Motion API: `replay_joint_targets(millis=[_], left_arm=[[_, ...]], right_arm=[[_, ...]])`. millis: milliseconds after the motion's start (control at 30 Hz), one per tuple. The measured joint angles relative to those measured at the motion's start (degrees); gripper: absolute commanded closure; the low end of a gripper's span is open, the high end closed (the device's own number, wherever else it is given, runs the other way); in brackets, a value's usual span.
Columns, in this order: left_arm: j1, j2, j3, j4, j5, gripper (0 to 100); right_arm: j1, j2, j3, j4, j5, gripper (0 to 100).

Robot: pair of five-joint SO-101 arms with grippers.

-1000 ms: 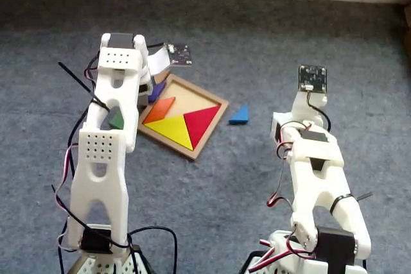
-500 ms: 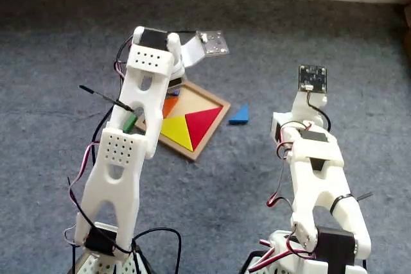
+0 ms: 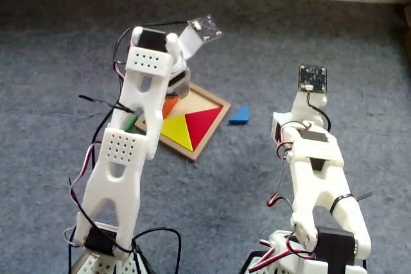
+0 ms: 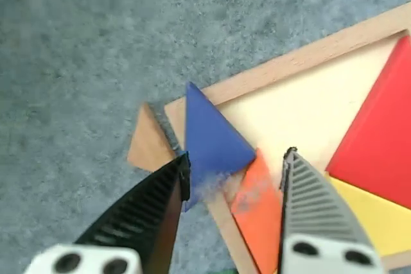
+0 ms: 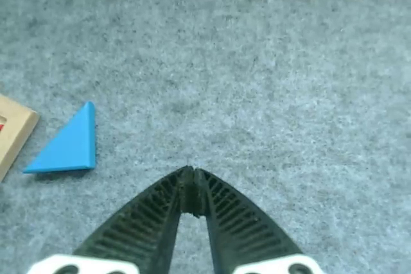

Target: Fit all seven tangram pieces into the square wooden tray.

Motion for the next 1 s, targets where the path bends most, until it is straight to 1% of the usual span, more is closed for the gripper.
replay_joint_targets(millis=[67, 167, 233, 367, 533, 933, 1000], left_arm=[[0.00, 2.20, 0.00, -0.35, 0.97, 77], [-0.53, 3.69, -0.53, -2.99, 5.80, 77], [-0.88, 4.13, -0.79, -4.57, 7.30, 78], [-1.41, 4.22, -0.79, -5.45, 8.00, 78], [-1.49, 4.22, -0.79, -5.45, 8.00, 88], [-1.49, 4.22, -0.79, -5.54, 8.00, 89], [-1.49, 4.31, -1.32, -5.45, 8.00, 91]], right_arm=[[0.00, 0.00, 0.00, 0.00, 0.00, 98.8], [0.00, 0.00, 0.00, 0.00, 0.00, 98.8], [0.00, 0.00, 0.00, 0.00, 0.00, 98.8], [0.00, 0.00, 0.00, 0.00, 0.00, 98.8], [0.00, 0.00, 0.00, 0.00, 0.00, 98.8], [0.00, 0.00, 0.00, 0.00, 0.00, 98.8], [0.00, 0.00, 0.00, 0.00, 0.00, 98.8]])
